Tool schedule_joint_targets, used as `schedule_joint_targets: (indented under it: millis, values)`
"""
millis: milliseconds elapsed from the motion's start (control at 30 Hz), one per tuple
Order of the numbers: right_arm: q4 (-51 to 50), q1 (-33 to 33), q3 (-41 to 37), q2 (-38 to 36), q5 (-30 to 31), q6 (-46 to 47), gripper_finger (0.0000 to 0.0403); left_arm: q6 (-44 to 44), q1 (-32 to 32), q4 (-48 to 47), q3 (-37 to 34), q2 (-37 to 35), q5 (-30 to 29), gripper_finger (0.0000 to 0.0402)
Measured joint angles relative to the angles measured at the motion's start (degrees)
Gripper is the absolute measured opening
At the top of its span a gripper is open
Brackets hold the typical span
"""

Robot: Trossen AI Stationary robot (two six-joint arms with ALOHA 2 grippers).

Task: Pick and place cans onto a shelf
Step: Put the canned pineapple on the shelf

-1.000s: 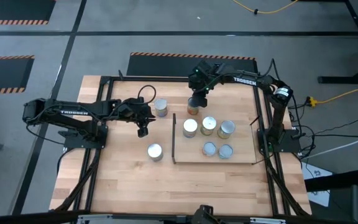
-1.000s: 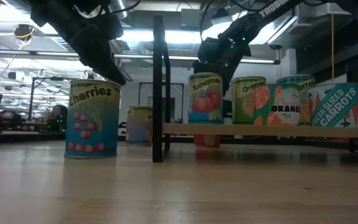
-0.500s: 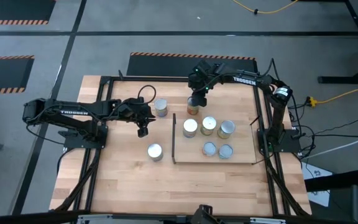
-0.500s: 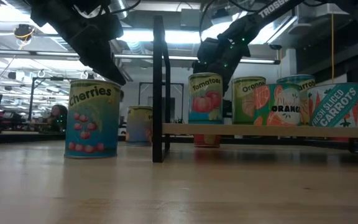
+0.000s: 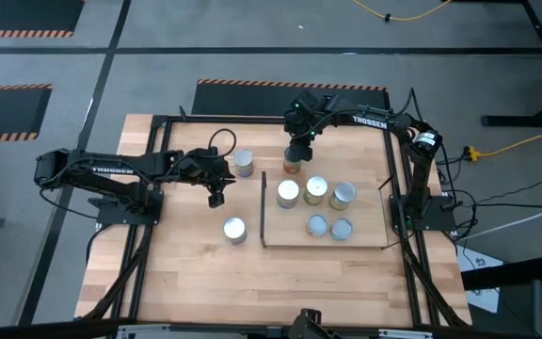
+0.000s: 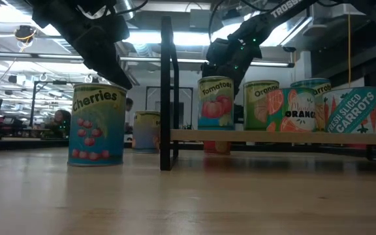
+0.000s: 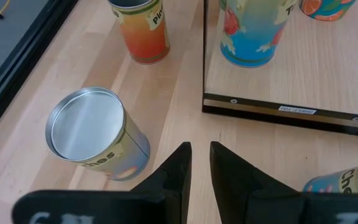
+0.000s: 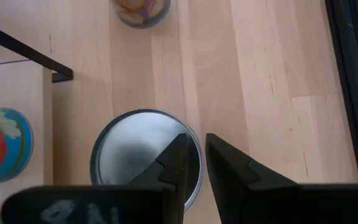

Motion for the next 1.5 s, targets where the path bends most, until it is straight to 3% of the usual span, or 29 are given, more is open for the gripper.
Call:
schedule_joint_targets:
  millis: [433,667,1000,1267,1500]
  values:
    - [1.4,0.0,-3.4,-0.2,-0.7,-2.9,0.0060,0.1,0.0,0.0,0.0,0.0,0.0,0.0053]
    - [1.4,0.0,-3.4,-0.2,-0.6,-2.8,0.0009,0.1,0.0,0.0,0.0,0.0,0.0,0.0053]
    - [0.6,0.0,-3.7,-1.2,0.2,-2.8,0.0003,0.0,0.0,0.0,0.0,0.0,0.0,0.0053]
    - [-3.6,-0.2,-3.8,-7.9,0.4,-2.8,0.0002,0.0,0.0,0.0,0.0,0.0,0.0,0.0053]
    - [-12.9,-1.1,-3.7,-17.8,0.0,-2.8,0.0001,0.0,0.0,0.0,0.0,0.0,0.0,0.0053]
